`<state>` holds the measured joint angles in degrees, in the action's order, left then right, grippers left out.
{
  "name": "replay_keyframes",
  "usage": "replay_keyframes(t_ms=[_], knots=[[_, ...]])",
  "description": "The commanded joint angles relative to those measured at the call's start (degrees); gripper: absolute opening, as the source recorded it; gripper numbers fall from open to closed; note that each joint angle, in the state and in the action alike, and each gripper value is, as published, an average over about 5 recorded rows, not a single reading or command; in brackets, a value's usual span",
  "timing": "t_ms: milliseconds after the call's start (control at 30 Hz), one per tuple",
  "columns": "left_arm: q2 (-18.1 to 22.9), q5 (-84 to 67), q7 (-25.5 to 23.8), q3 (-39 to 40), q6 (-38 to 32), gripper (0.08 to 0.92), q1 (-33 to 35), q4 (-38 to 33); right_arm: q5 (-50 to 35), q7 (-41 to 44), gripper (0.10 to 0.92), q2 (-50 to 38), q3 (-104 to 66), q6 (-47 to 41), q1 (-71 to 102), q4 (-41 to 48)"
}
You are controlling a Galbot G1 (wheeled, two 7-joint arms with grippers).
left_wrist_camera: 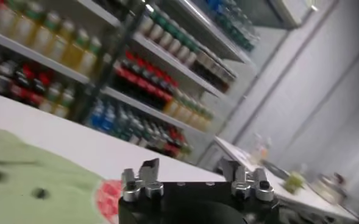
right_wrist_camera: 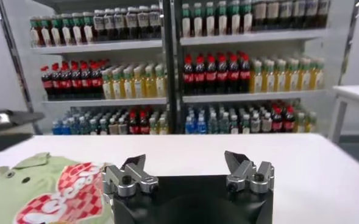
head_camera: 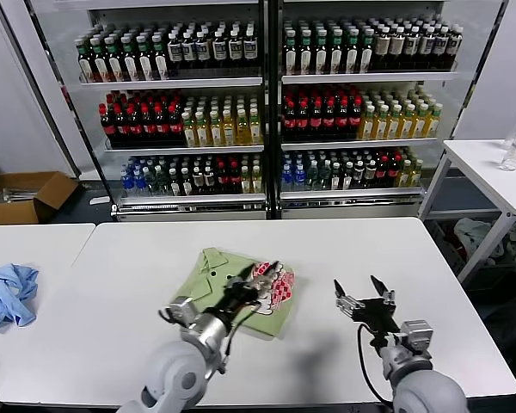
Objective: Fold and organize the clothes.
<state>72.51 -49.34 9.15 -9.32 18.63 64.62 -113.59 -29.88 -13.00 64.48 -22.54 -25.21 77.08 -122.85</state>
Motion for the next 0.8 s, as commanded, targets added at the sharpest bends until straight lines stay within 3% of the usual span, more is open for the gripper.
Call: replay_keyframes(t_ms=[33, 167, 433, 800], knots=[[-5.4, 10.6, 4.1, -16.0, -5.9, 0.718, 8.4, -0.6, -7.0, -3.4, 0.823, 6.5, 15.1, -2.3, -12.8, 13.5], [-5.8, 11.4, 4.0, -17.8, -6.1, 0.805, 10.0, 0.1, -7.5, -5.3, 0.823, 10.5, 18.8, -2.3, -17.1, 19.2], [-5.4, 11.2, 3.8, -18.3, -6.2, 0.823, 10.6, 1.1, -8.6, -7.0, 0.818, 15.3, 18.4, -2.8, -22.5, 27.9], [-5.1, 11.0, 3.8, -18.0, -6.1, 0.822, 11.0, 0.8, -8.5, -7.0, 0.559, 14.2, 18.4, -4.9, -24.7, 30.0]])
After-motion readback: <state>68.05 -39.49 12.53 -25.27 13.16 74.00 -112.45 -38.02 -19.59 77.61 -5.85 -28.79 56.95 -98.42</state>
